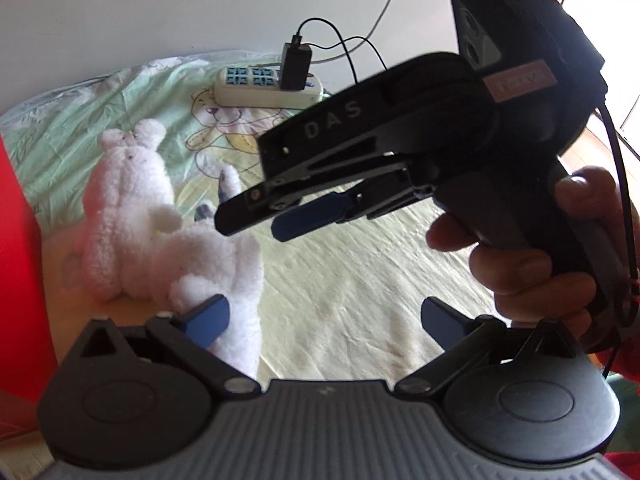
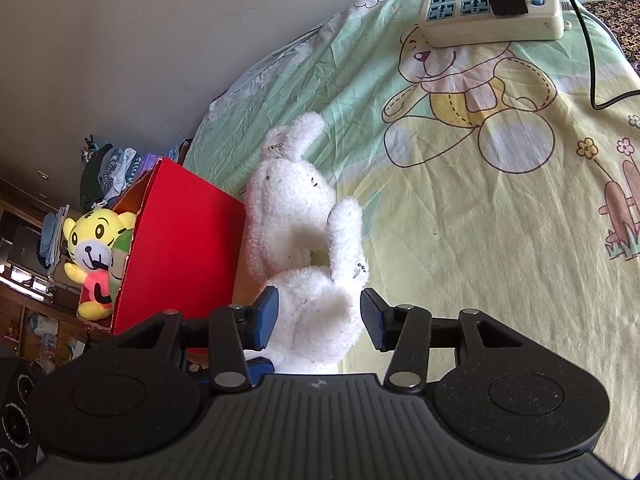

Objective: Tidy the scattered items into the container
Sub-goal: 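Close the right gripper around the white rabbit plush's body, then lift the plaid-eared white bunny with the right gripper toward the red box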

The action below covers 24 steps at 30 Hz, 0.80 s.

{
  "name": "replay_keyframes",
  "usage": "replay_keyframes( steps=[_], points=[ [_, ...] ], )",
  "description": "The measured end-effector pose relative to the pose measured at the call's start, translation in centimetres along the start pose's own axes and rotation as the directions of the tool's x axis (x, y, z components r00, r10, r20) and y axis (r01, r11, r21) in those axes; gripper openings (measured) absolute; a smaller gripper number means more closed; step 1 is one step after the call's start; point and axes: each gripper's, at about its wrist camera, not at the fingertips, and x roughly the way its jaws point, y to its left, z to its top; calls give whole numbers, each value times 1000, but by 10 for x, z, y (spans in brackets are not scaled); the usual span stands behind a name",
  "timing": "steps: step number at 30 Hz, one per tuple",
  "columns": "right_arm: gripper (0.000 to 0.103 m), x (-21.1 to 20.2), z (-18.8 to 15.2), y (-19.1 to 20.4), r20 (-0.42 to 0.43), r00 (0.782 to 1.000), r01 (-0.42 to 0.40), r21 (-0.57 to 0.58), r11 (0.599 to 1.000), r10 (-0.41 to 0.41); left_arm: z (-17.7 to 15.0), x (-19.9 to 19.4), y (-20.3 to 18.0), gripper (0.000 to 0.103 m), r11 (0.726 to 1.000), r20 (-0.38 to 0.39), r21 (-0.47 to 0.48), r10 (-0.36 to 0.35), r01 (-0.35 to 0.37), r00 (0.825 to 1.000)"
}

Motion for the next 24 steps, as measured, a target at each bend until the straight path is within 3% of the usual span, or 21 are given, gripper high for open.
replay_keyframes(
  steps=[9,14,18,21,24],
  points=[
    [50,8,3,-7,-20,999,29,-15,999,-29,-1,-26,1,101,999,23,13,-41,41,999],
    [50,-2,-2,-19,-15,999,45,-1,999,-45,-1,-48,31,101,996,72,-83,21,-15,997],
    [52,-12,-6,-29,1,999,43,40,998,-43,0,-31,64,88,980,33,-195,40,-33,999],
    [52,-14,-7,-33,-3,1000,18,74,997,-18,-1,-12,74,87,967,-12,-255,-14,10,1000],
    [56,-14,-9,-32,-10,1000,7,86,996,-6,0,3,70,87,965,-33,-263,-12,3,999]
  ],
)
